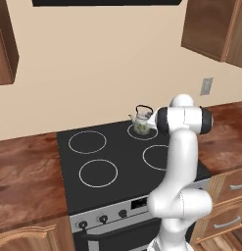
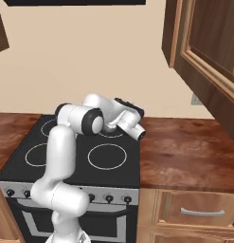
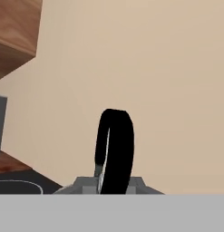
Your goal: Pick the kettle from the cabinet and place it on a stove burner. Then pick the pot from the counter and place it on another stove burner. Finally, turn both burners on.
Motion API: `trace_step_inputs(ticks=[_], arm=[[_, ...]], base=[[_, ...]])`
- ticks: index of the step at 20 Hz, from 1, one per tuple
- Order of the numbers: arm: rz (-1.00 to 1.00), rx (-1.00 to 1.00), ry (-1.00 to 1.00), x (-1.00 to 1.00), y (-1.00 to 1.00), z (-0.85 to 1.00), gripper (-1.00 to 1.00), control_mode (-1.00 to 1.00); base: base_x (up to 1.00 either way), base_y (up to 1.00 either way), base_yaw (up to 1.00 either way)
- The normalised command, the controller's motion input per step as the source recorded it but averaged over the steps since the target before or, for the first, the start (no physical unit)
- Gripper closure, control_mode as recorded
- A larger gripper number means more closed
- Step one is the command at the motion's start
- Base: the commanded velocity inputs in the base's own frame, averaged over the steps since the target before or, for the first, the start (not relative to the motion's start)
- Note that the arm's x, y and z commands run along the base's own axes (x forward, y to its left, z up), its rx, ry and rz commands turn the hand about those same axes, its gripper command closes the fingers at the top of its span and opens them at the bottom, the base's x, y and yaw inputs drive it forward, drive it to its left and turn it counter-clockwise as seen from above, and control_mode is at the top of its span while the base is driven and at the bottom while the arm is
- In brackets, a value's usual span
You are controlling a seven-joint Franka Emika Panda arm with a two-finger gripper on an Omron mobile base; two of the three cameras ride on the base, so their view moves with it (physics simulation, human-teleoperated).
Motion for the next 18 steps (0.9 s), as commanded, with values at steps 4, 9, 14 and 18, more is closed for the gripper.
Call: trace_step_inputs(ticks=[4,9,14,18], arm=[[0.0,0.0,0.0,0.28,-0.02,-0.12,1.0,-1.0],[0.0,0.0,0.0,0.23,-0.01,-0.21,1.0,-1.0],[0.0,0.0,0.0,0.01,0.0,-0.27,1.0,-1.0],[0.0,0.0,0.0,0.0,0.0,-0.26,-1.0,-1.0]], base=[[0.0,0.0,0.0],[0.0,0.0,0.0],[0.0,0.0,0.0],[0.0,0.0,0.0]])
